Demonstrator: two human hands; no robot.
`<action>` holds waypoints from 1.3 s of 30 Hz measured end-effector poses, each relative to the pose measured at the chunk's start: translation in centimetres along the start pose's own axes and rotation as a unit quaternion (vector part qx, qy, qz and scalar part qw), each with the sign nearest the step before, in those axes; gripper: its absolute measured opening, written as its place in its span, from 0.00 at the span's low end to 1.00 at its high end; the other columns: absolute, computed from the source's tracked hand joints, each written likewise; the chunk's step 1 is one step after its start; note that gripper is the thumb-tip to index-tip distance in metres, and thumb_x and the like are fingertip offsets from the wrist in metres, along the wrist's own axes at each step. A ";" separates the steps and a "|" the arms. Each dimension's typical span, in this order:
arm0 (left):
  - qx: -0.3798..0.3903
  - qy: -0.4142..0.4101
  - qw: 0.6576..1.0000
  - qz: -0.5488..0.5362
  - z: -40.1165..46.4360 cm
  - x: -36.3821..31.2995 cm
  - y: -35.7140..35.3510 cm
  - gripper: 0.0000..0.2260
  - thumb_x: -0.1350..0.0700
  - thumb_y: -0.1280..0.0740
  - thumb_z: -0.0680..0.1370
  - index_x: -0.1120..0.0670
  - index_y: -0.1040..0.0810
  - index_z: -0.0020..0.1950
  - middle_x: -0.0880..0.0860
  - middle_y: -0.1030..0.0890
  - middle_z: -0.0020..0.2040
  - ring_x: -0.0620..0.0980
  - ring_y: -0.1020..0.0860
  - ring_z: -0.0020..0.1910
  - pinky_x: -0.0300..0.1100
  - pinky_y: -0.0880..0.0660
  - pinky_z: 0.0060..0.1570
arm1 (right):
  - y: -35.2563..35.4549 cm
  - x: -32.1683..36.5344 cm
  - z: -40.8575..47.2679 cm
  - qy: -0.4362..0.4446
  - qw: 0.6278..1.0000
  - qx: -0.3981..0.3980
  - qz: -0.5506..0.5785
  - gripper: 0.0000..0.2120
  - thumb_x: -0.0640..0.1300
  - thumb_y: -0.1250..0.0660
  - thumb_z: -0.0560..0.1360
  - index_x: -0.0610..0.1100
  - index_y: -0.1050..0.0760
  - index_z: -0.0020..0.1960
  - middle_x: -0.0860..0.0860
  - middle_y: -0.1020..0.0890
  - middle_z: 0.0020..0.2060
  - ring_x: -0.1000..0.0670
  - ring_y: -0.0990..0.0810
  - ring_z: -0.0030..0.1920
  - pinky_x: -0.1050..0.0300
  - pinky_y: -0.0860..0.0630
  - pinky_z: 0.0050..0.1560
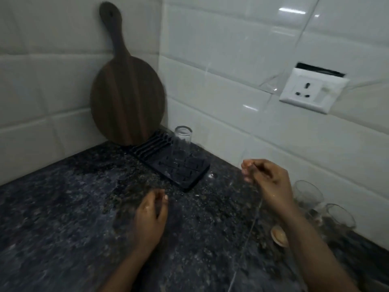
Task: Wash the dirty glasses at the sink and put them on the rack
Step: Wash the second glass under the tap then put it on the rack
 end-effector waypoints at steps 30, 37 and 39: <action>0.314 -0.040 0.945 -0.086 -14.2 -21.4 -23.1 0.27 0.50 0.22 0.64 0.56 0.29 0.58 0.54 0.21 0.52 0.50 0.24 0.48 0.40 0.28 0.46 | 31.3 -8.4 -20.7 -0.152 0.937 -0.250 -0.191 0.05 0.38 0.31 0.72 0.37 0.22 0.39 0.42 0.18 0.32 0.45 0.20 0.33 0.55 0.23 0.36; 0.307 -0.055 0.946 -0.090 -22.2 -28.5 -23.7 0.26 0.49 0.20 0.58 0.53 0.24 0.52 0.51 0.18 0.45 0.48 0.19 0.45 0.41 0.24 0.45 | 38.6 -9.5 -18.1 -0.095 0.876 -0.257 -0.396 0.27 0.40 0.32 0.73 0.37 0.38 0.67 0.38 0.27 0.60 0.38 0.25 0.58 0.49 0.27 0.56; 0.295 -0.043 0.951 -0.085 -23.7 -29.5 -24.1 0.26 0.49 0.19 0.58 0.53 0.23 0.51 0.52 0.17 0.45 0.48 0.19 0.44 0.42 0.23 0.46 | 40.2 -9.3 -16.5 -0.085 0.861 -0.252 -0.433 0.29 0.38 0.33 0.74 0.37 0.43 0.70 0.38 0.31 0.63 0.39 0.27 0.59 0.48 0.27 0.57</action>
Point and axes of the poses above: each hand's wrist, its own z-axis towards the middle knuckle, its own y-axis out of the back of the hand, x = y × z, the point moved 6 cm from there along z, towards the middle knuckle
